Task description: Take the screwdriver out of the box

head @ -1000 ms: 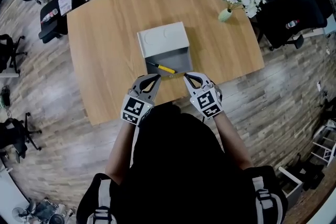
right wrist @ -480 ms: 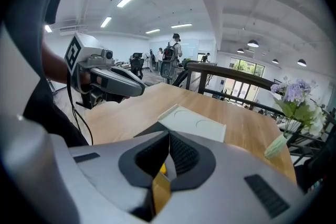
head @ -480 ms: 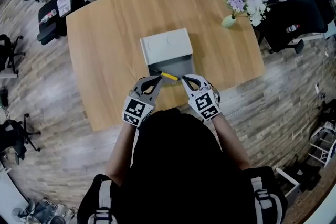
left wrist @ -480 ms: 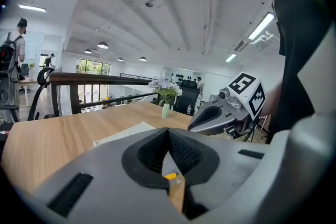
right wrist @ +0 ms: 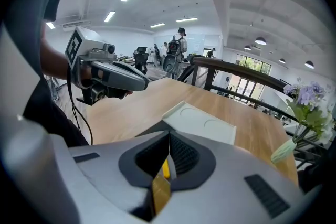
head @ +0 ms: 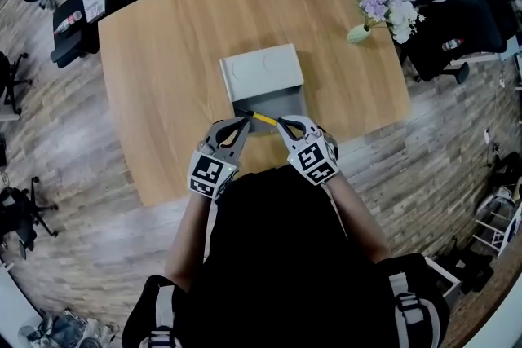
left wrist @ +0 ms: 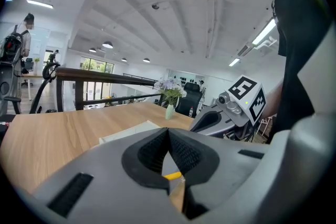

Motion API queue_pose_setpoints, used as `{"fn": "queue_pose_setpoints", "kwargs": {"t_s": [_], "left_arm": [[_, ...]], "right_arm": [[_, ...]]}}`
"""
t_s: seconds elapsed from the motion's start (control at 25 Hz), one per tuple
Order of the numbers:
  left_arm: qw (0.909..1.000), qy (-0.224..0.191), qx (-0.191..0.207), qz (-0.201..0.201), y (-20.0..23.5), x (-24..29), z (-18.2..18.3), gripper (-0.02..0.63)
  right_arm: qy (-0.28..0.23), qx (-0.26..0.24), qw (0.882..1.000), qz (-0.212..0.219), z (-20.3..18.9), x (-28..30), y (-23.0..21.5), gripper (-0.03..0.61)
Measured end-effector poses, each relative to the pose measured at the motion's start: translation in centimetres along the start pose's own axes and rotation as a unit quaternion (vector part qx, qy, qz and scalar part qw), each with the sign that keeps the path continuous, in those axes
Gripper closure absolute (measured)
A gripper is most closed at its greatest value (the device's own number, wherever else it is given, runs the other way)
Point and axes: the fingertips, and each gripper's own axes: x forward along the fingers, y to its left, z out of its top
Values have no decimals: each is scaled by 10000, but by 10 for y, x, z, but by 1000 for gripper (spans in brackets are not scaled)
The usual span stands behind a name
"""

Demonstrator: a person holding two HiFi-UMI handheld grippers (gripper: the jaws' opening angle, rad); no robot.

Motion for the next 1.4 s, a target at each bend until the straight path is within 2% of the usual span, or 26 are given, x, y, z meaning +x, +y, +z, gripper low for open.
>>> {"fn": "queue_pose_setpoints", "kwargs": {"t_s": [0.36, 0.72, 0.88, 1.4], "left_arm": [[9999, -81, -110, -71, 0, -8, 7, 592], [9986, -89, -220, 469, 21, -9, 2, 592], [9964, -125, -388, 748, 23, -12, 2, 592], [9893, -63, -708, 1271, 37, -14, -10, 592]], "right_arm": [[24, -12, 10000, 55, 9, 14, 6, 554], [78, -257, 9984, 501, 3, 29, 3, 554], [188, -526, 9952, 799, -1, 30, 3, 554], [622, -804, 9856, 1349, -30, 56, -9, 554]]}}
